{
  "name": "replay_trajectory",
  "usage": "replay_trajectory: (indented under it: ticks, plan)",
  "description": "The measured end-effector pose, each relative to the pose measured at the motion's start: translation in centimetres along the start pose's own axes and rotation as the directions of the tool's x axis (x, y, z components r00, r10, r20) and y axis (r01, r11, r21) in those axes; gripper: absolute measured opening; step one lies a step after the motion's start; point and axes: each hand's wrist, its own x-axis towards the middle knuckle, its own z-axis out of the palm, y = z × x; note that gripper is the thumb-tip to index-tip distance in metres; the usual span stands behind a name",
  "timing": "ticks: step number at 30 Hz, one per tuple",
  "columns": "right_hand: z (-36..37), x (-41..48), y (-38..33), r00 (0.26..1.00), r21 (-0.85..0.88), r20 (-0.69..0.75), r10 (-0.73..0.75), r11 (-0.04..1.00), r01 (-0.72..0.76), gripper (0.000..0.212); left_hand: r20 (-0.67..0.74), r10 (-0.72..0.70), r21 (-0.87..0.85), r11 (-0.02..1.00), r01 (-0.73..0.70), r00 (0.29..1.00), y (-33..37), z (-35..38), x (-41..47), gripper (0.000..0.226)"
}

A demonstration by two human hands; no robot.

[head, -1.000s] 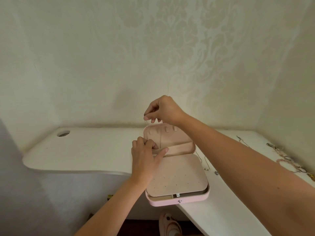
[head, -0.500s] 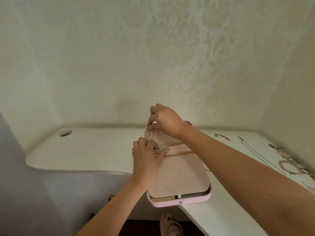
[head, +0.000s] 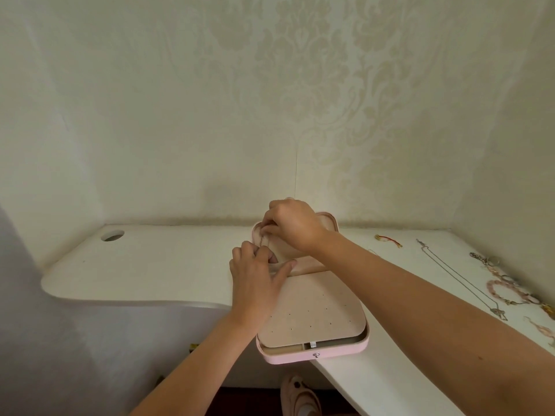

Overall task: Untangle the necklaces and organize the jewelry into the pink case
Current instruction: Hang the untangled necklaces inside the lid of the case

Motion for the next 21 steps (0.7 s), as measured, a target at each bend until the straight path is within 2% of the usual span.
replay_trajectory:
  ticks: [4,9,14,17,21]
  plan:
    - [-0.2,0.4,-0.2,0.996,0.140,0.040,0.084,0.986,-0.089,0.021,0.015,-0.009,-0.008,1.000,0.009,1.000,0.0,0.0,0.0,0.036]
    - [-1.0,0.4,0.1,0.988,0.238,0.131,0.084,0.964,-0.114,0.019,0.038,-0.004,0.017,1.000,0.003,0.999,0.3,0.0,0.2,0.036]
    - [-1.4,0.6,0.0,0.998,0.247,-0.046,0.050,0.968,-0.037,0.012,0.017,-0.010,-0.003,1.000,0.010,1.000,0.1,0.0,0.0,0.036]
    - [-1.2,0.7,-0.1,0.997,0.153,-0.072,-0.029,0.987,0.040,0.012,0.006,0.000,-0.001,1.000,0.000,1.000,0.1,0.0,0.0,0.036]
    - [-0.7,0.5,0.1,0.993,0.143,-0.092,-0.074,0.986,0.087,0.010,0.013,0.000,-0.001,1.000,0.000,1.000,0.2,-0.1,0.0,0.035]
